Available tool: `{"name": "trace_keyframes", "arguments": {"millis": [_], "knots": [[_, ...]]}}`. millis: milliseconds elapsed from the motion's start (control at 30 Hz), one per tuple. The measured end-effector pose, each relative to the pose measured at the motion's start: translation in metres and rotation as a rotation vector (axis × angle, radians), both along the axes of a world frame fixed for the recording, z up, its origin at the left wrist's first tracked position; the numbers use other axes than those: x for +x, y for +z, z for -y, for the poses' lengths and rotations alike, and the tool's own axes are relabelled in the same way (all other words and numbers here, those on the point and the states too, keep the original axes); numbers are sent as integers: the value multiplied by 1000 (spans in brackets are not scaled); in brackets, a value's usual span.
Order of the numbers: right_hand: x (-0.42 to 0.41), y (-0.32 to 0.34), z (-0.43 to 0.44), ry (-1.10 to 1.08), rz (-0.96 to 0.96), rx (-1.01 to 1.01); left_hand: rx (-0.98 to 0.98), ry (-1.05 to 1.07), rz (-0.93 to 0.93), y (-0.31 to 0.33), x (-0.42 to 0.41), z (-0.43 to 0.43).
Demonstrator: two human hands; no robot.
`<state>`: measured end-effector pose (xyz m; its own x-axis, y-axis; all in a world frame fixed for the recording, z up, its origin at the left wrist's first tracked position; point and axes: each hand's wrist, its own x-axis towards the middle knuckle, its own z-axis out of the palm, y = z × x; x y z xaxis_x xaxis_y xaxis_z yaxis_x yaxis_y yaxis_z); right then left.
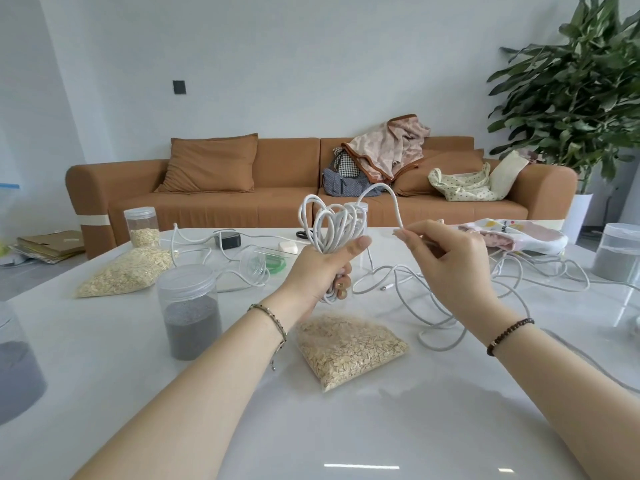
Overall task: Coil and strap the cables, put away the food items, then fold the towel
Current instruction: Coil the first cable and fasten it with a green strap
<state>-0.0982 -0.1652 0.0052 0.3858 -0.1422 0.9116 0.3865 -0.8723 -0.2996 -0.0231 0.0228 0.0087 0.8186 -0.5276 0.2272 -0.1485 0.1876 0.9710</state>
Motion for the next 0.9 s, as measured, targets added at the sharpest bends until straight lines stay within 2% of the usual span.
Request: {"name": "trace_keyframes", "arguments": {"millis": [333, 767, 900], "knots": [[-1, -4, -16, 59, 57, -213, 180, 59, 92, -13, 10, 5], [-4, -2, -32, -126, -43, -744, 80, -92, -89, -10, 3, 8], [-7, -1, -38, -108, 5, -793, 64, -2, -69, -12, 2, 6]]}}
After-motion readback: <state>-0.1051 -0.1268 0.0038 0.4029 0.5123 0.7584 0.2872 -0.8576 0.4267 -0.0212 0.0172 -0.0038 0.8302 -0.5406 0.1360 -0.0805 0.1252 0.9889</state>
